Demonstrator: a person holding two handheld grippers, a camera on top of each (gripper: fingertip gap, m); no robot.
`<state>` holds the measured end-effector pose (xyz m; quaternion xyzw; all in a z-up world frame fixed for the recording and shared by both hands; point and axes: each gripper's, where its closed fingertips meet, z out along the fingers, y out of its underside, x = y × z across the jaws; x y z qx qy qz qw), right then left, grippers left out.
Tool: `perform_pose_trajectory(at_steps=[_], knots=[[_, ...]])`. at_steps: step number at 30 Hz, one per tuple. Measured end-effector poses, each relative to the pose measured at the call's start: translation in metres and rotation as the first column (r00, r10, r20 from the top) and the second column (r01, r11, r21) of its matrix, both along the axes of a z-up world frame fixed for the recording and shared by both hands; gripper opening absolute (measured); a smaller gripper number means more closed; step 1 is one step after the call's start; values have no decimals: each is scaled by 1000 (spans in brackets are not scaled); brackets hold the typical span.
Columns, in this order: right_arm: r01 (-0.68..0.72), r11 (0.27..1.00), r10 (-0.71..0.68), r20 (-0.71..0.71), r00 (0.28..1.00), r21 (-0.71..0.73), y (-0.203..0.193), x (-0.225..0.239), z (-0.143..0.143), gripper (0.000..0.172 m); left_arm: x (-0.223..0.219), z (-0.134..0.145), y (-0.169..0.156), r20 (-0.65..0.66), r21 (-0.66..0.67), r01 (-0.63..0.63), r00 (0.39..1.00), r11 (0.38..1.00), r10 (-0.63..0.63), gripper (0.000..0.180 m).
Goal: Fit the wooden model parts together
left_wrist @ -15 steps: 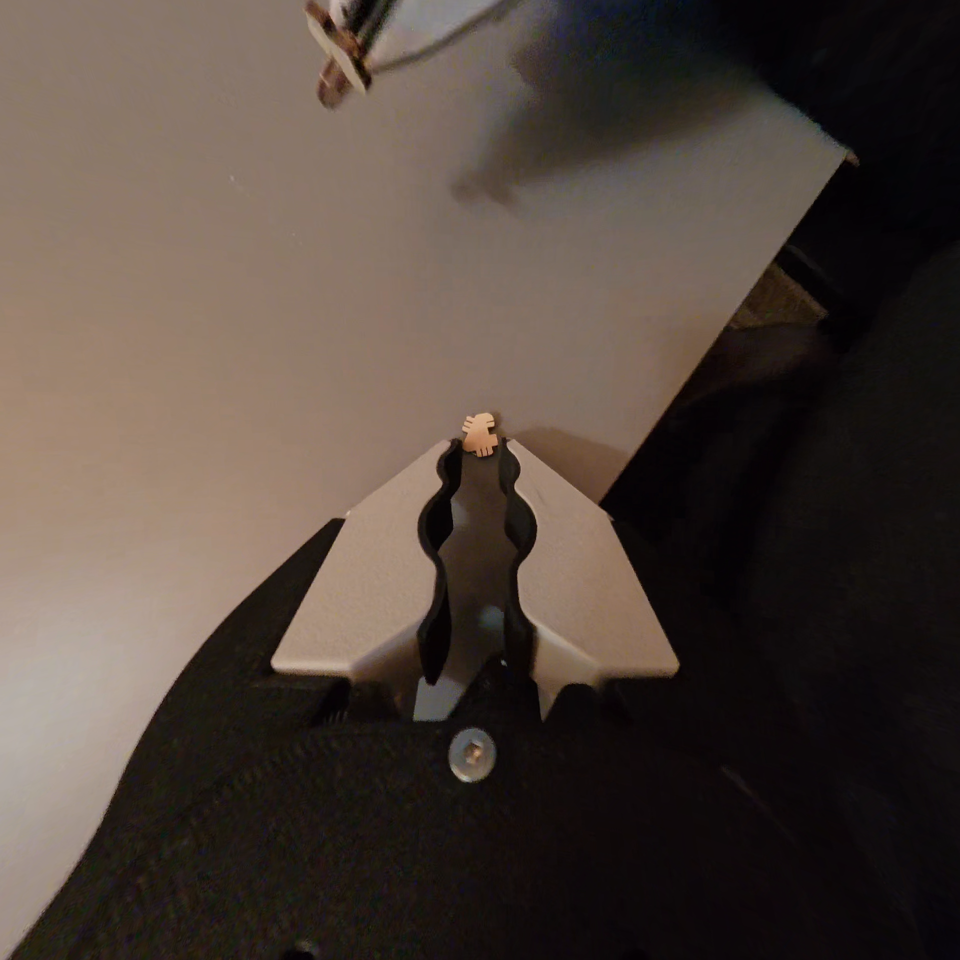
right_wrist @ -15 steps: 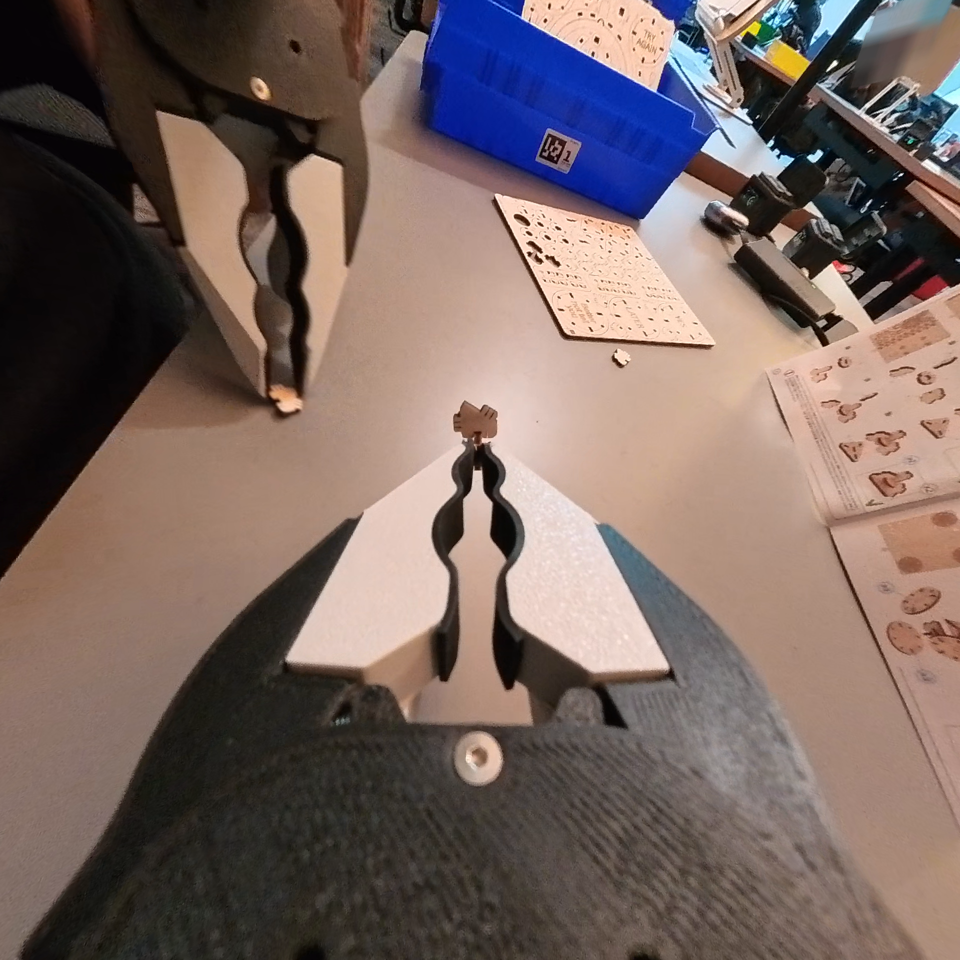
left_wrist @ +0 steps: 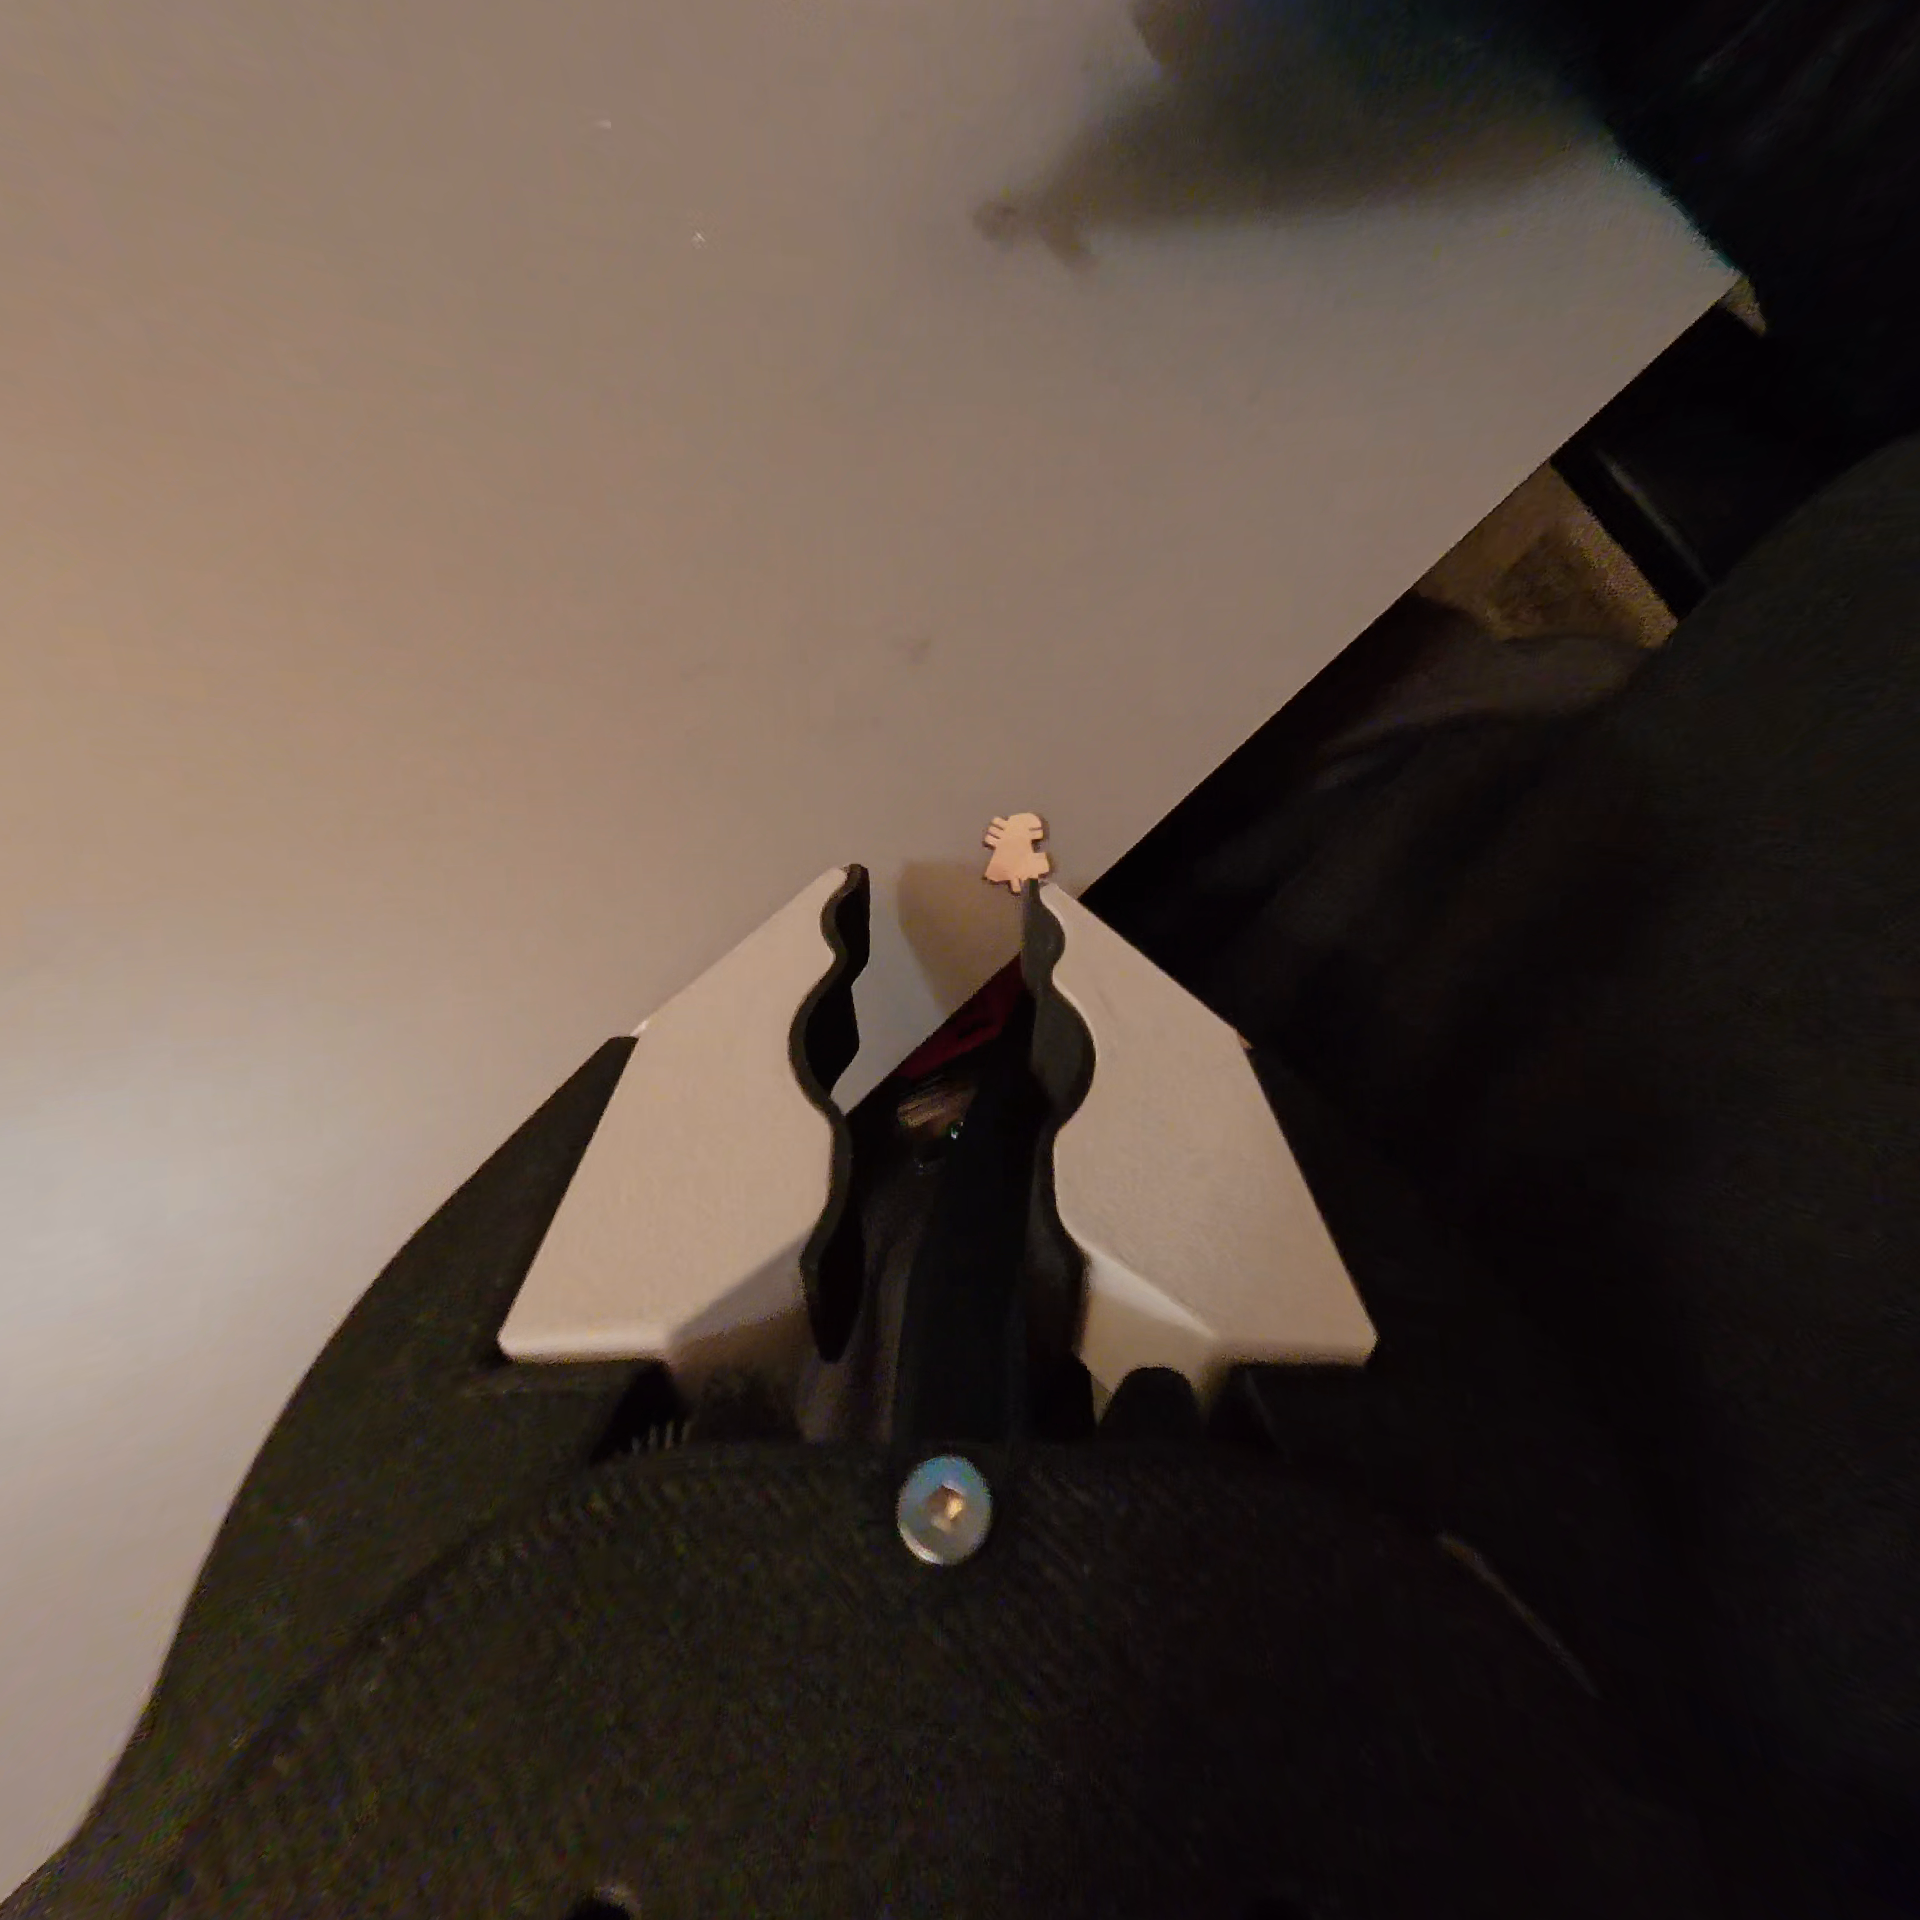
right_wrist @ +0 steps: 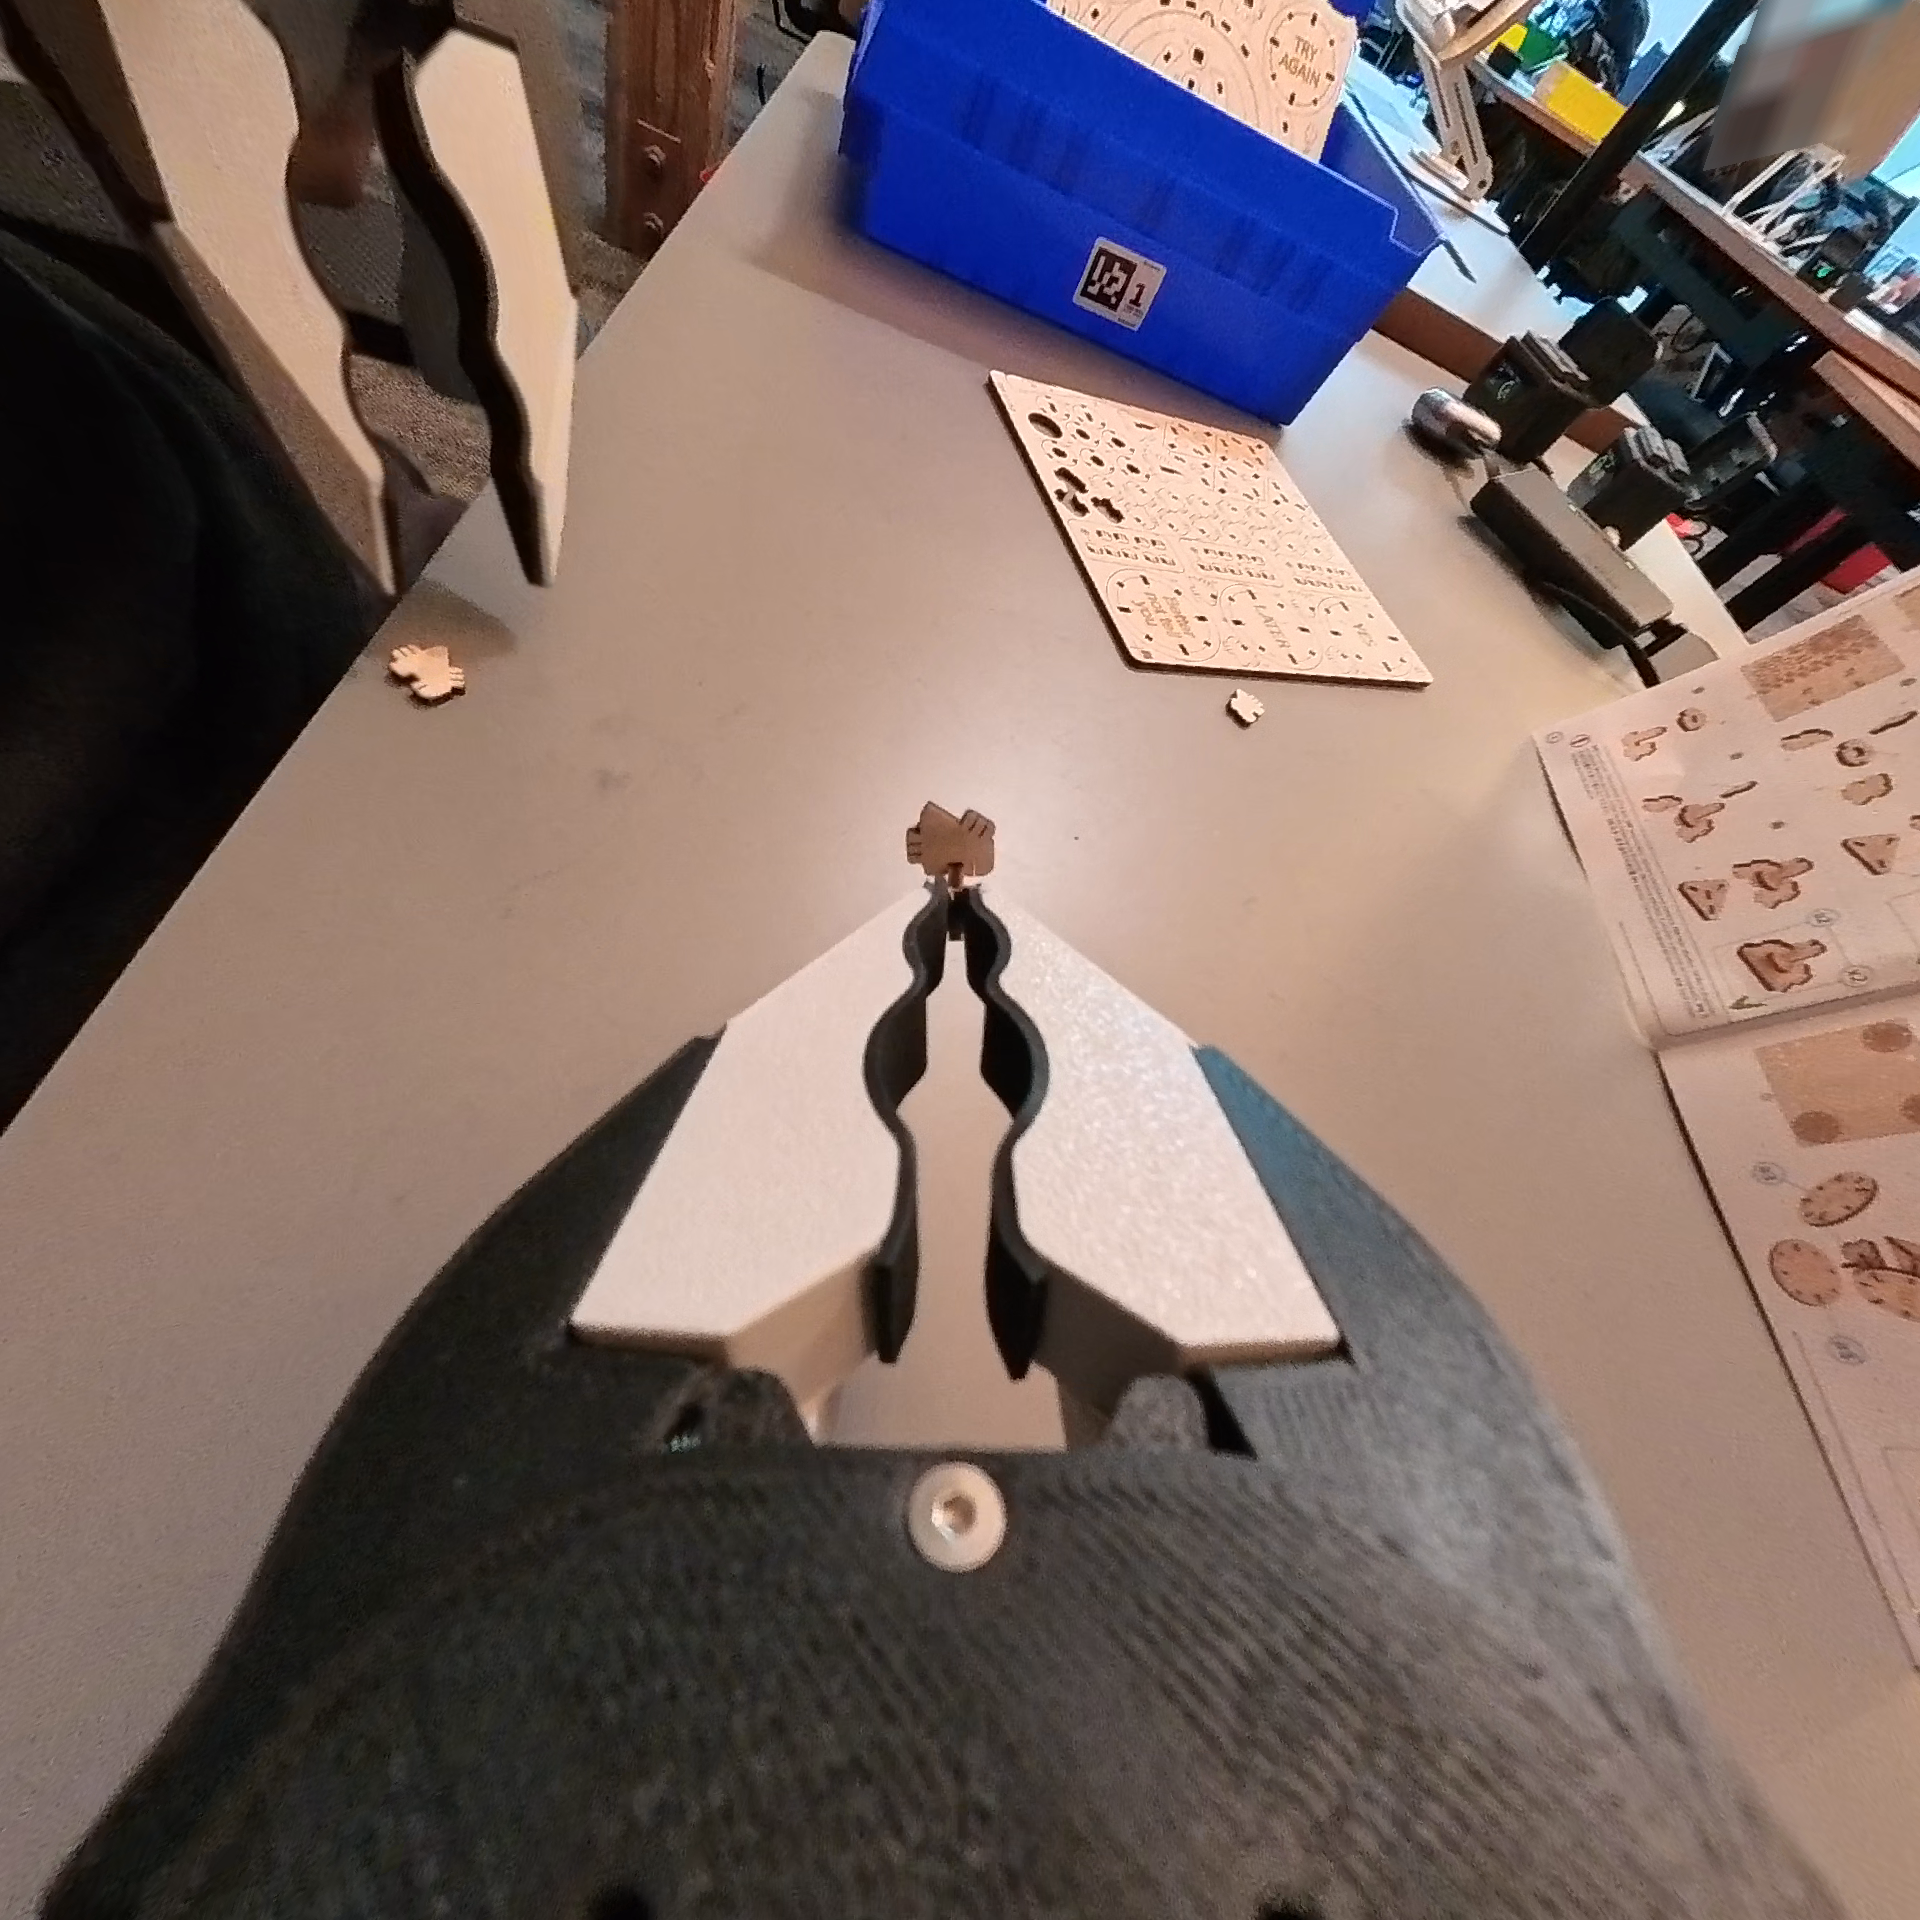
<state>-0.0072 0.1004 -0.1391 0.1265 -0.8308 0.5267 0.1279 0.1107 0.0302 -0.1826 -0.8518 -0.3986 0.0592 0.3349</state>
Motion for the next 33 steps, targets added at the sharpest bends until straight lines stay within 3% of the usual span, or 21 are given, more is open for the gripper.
perform_pose_trajectory(at_steps=[5,10,19,33], knots=[[0,1000,0,-10,1000,4,0,1,0,0,-4,-1,9,30,61,-29,999,998,27,17],[0,1000,0,-9,1000,4,0,1,0,0,0,-13,14,19,-72,27,999,997,-26,18],[-6,1000,6,-24,1000,13,-1,3,0,0,13,-14,16,24,-151,79,997,985,-76,10],[-4,1000,4,-31,1000,16,-2,3,0,0,21,-16,21,-9,-115,87,996,990,-88,1]])
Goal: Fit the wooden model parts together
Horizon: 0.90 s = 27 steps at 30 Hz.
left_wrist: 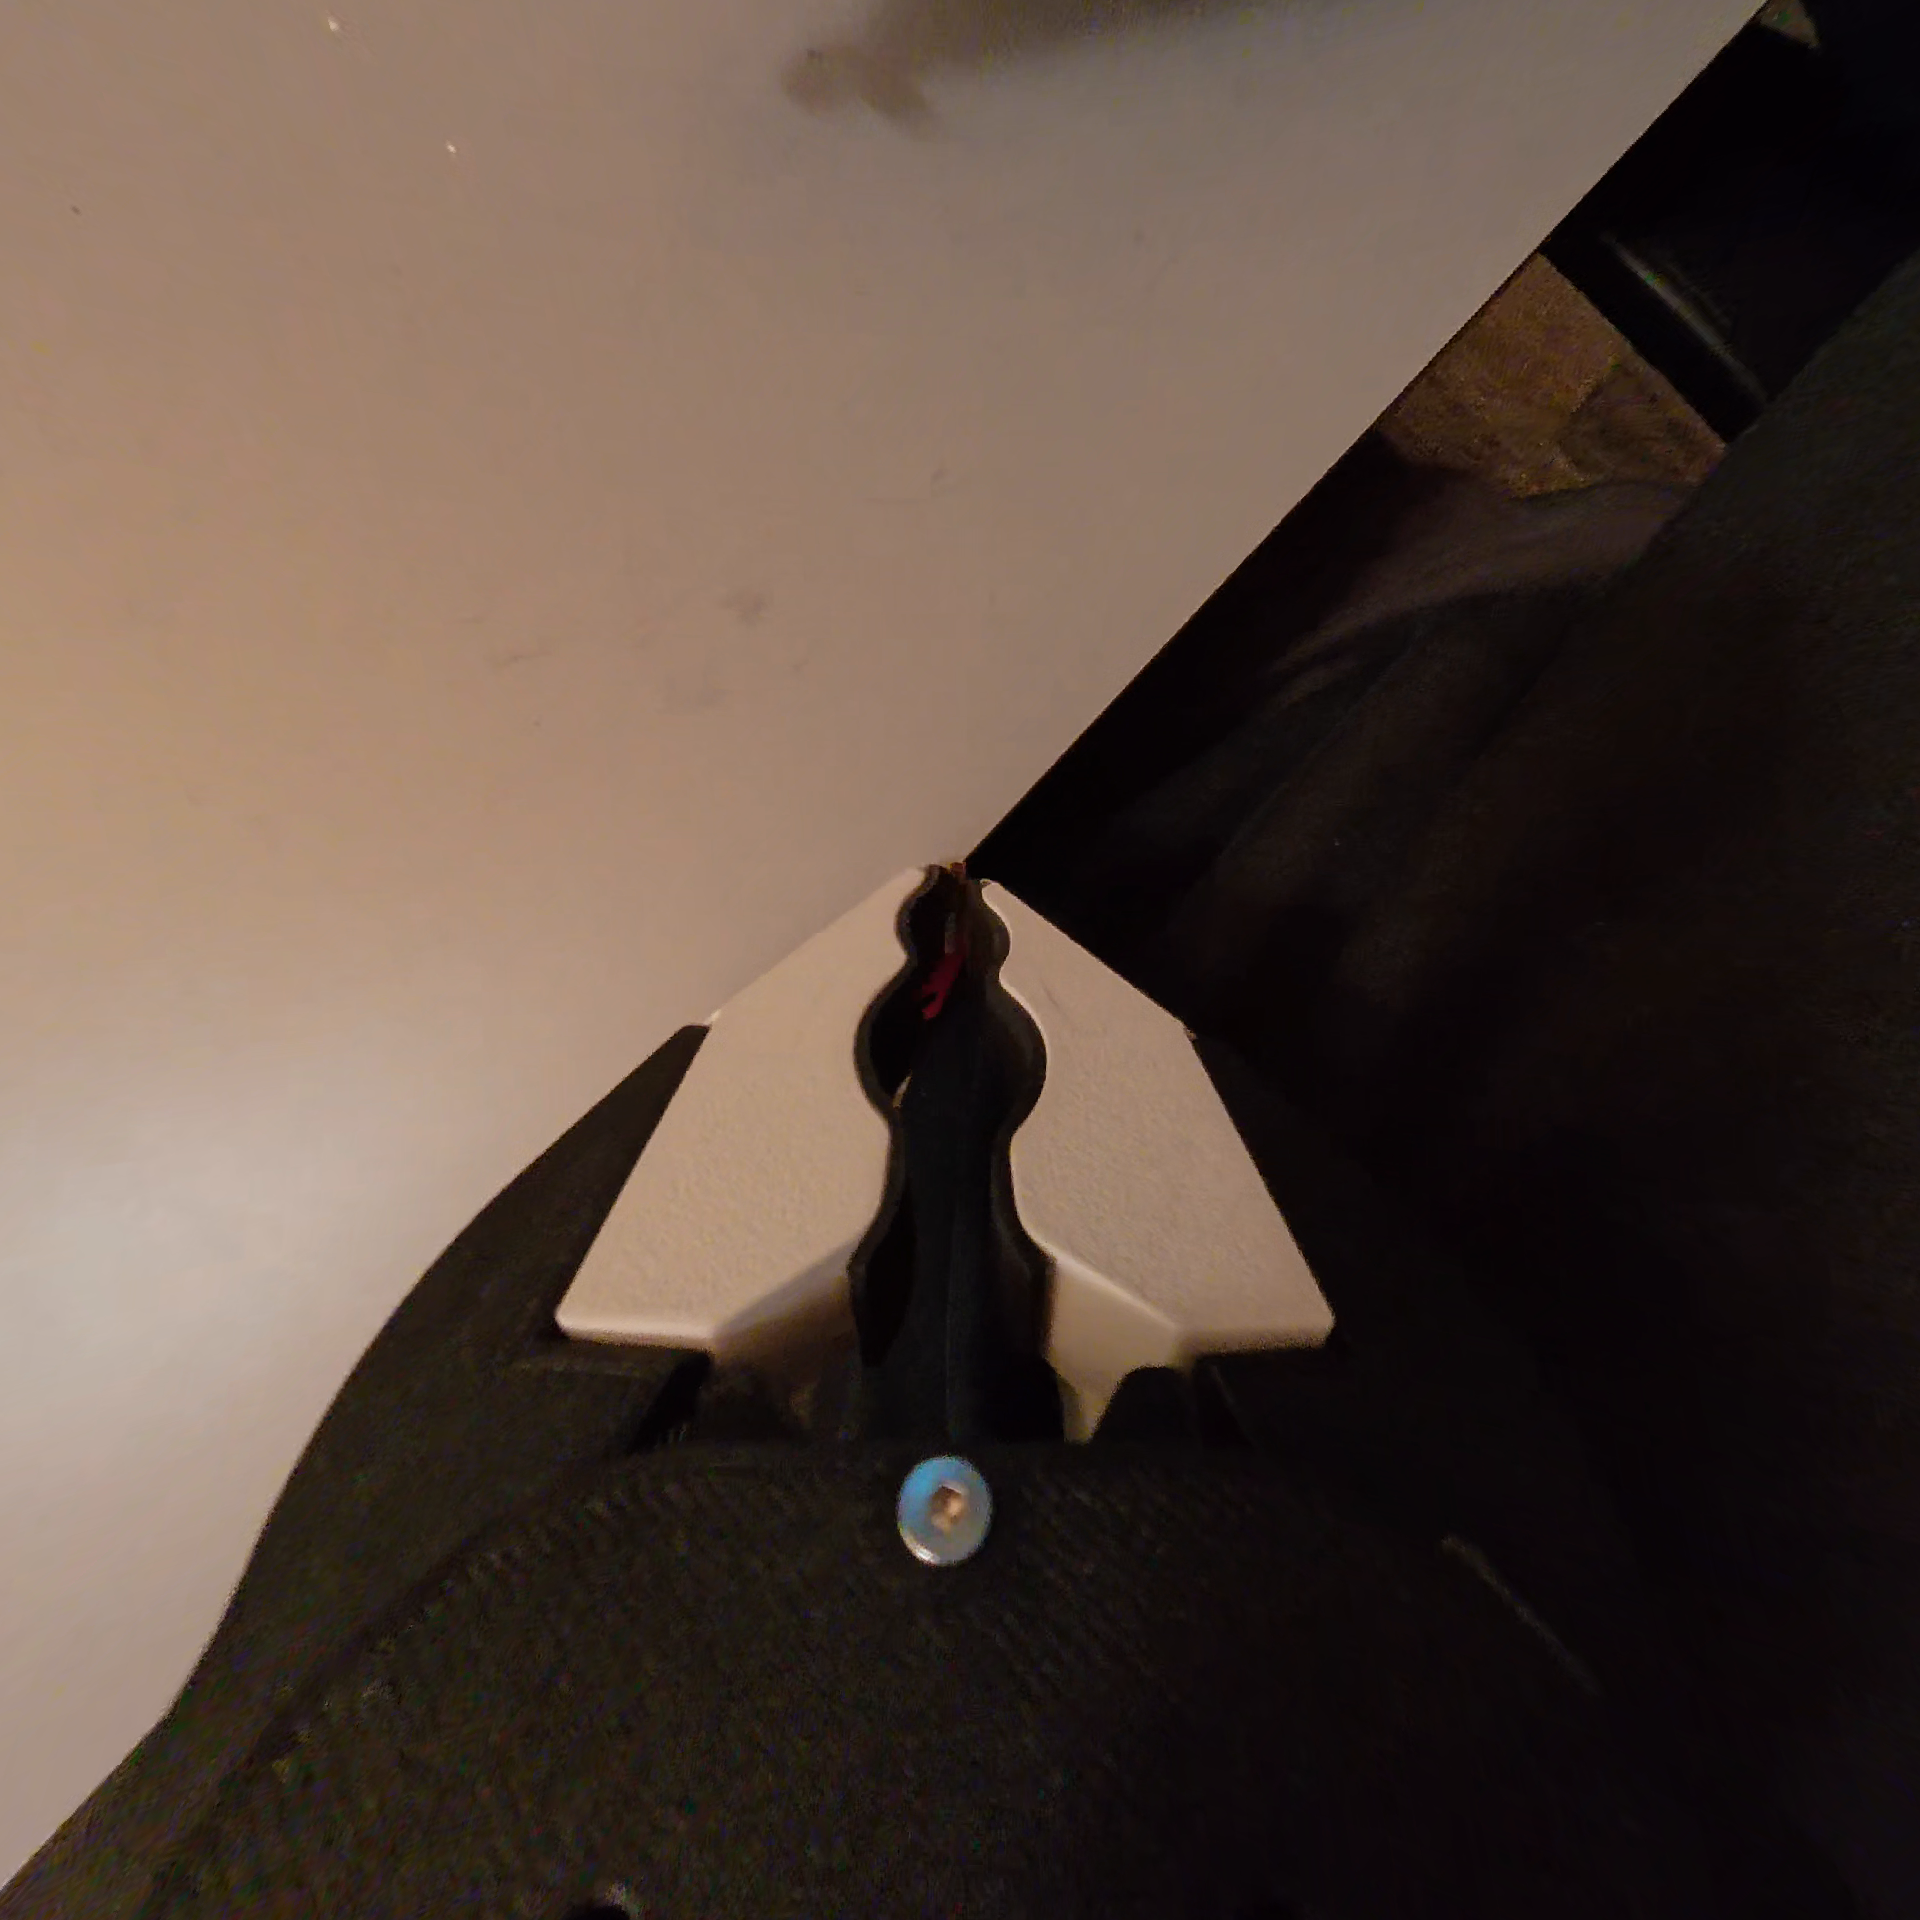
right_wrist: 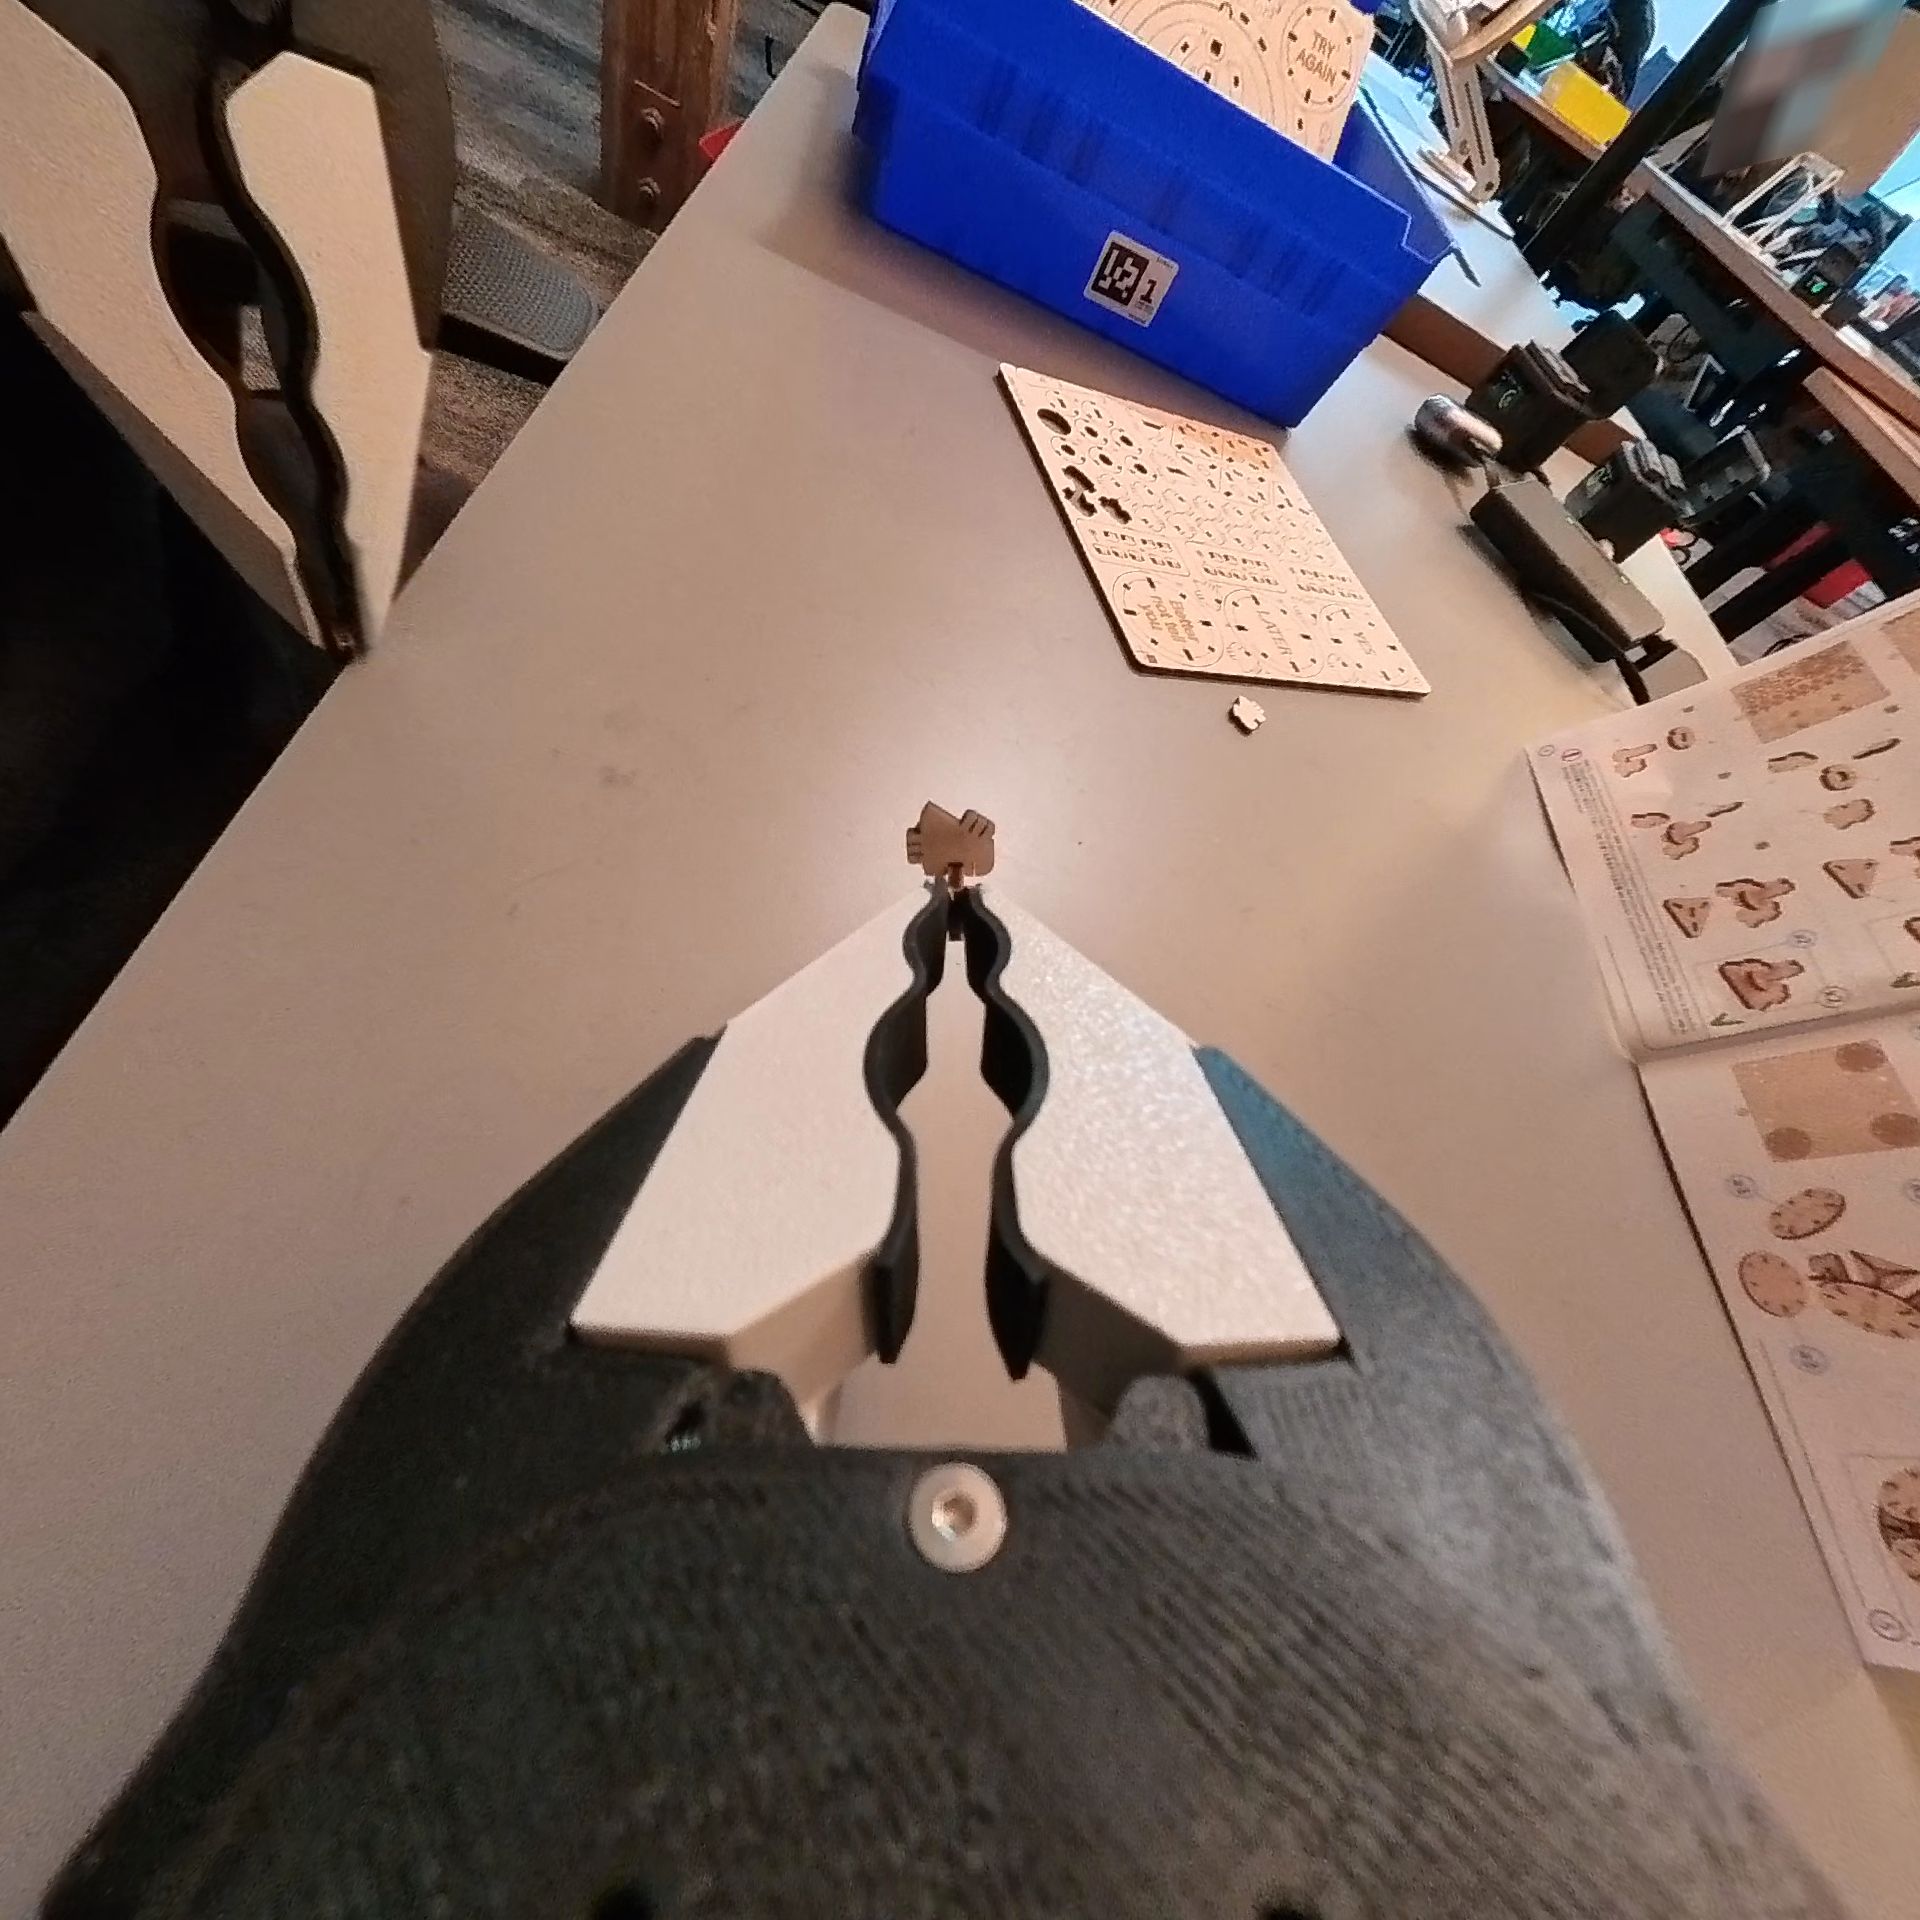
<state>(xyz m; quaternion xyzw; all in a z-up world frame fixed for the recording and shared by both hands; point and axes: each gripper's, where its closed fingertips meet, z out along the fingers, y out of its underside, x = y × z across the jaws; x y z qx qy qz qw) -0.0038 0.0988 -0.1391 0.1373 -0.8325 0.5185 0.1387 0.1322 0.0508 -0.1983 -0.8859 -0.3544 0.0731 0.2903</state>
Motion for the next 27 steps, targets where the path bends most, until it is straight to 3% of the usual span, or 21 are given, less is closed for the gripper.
perform_pose_trajectory(at_steps=[4,7,8,10,12,13,19,27], knots=[[-11,1000,11,-7,1000,-13,-1,3,3,0,-6,14,0,-3,113,-31,1000,993,31,1],[-89,994,88,-29,996,-61,-3,19,14,0,-20,42,4,61,374,-108,994,921,92,2],[-128,988,125,-40,991,-84,-3,28,19,0,-24,53,6,124,495,-148,987,856,99,1],[-200,972,194,-56,979,-127,-5,45,29,0,-33,79,9,294,720,-252,955,647,45,1],[-265,950,261,-51,964,-167,-6,64,39,0,-38,100,10,411,831,-340,908,441,-75,1],[-295,937,292,-42,955,-188,-7,74,44,0,-38,103,11,438,846,-364,890,390,-122,1],[-389,904,393,-12,919,-180,-11,103,43,0,-23,99,39,450,852,-319,851,416,-269,2],[-402,897,416,44,908,-186,-9,101,38,0,-33,93,38,441,856,-288,839,429,-317,1]])
